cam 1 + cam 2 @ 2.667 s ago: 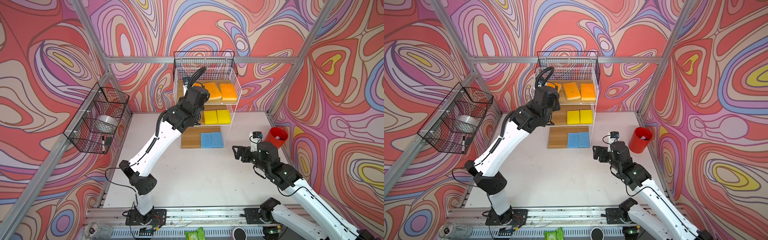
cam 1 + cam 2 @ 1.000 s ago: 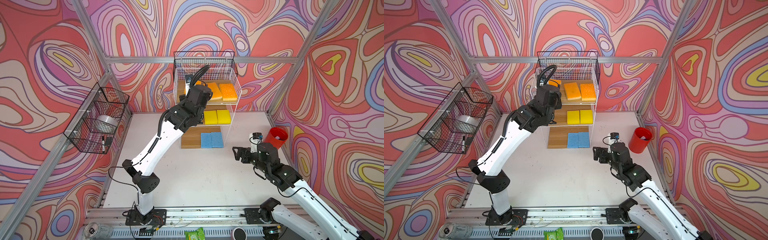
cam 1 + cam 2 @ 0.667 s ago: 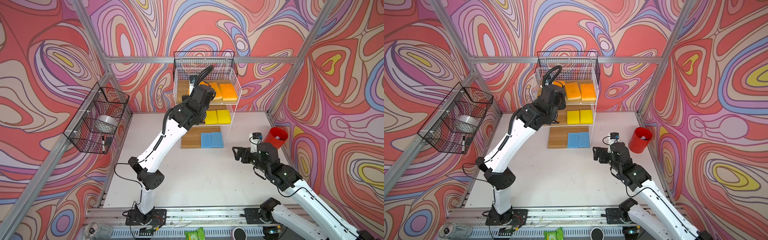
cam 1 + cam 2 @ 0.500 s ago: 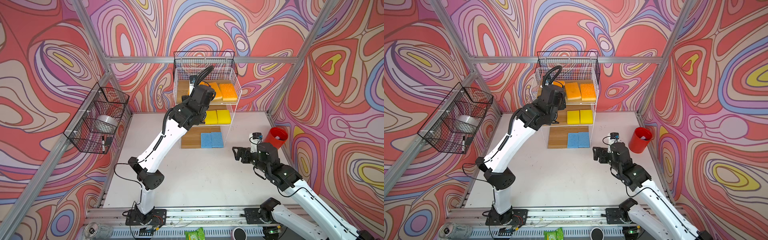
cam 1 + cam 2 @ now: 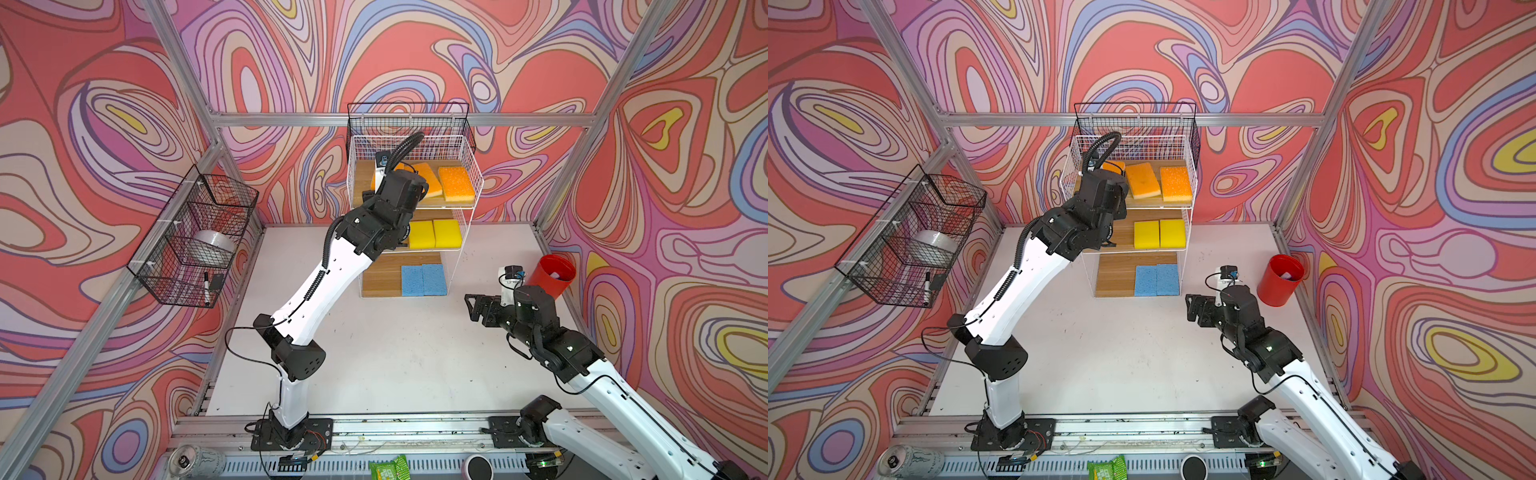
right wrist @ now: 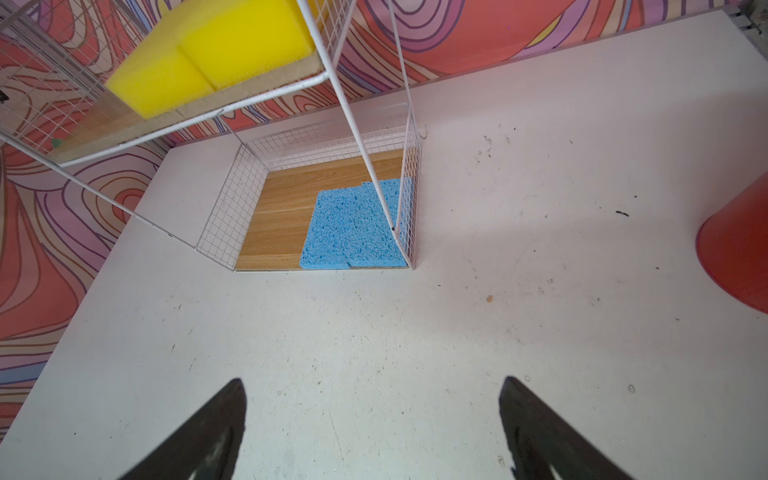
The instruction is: Place and organize the cleaning sponges onto the shelf
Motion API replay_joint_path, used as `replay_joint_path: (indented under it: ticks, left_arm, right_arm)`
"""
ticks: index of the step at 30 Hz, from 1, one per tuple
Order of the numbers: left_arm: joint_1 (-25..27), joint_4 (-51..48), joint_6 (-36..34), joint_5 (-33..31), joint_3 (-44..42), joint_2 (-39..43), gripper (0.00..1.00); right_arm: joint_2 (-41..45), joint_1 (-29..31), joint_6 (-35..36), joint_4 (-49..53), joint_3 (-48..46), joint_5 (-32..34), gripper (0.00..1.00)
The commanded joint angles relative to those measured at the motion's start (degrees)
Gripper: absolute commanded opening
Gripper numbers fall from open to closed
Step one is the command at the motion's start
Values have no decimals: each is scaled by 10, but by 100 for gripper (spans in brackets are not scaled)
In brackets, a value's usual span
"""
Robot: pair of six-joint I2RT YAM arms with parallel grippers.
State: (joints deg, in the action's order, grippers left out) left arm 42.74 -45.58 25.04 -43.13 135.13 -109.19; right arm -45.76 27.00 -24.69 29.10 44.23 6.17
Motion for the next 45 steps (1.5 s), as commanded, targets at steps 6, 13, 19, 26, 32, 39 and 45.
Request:
replay_joint_path:
  ticks: [6, 13, 19, 26, 32, 39, 45]
  left_arm:
    - [-3, 30, 0, -28, -32, 41, 60]
    - [-3, 43, -12, -52, -49, 55, 58]
    - [-3, 45, -13, -63, -77, 67, 57]
    - [-2, 24, -24, -44, -58, 47, 56]
    - [-1, -25, -23, 7, -1, 9, 55]
    - [11, -37, -30, 9, 13, -1, 56]
    - [17, -32, -31, 22, 13, -2, 62]
  right_arm:
    - [5, -3, -1, -10, -6, -1, 98]
    - [4, -3, -1, -10, -6, -1, 98]
    - [1, -2, -2, -11, -7, -4, 98]
    - [2, -3, -2, -11, -6, -4, 98]
    - [1, -3, -1, -11, -5, -4, 98]
    - [-1, -2, 0, -12, -3, -5, 99]
    - [-5, -3, 2, -15, -2, -6, 98]
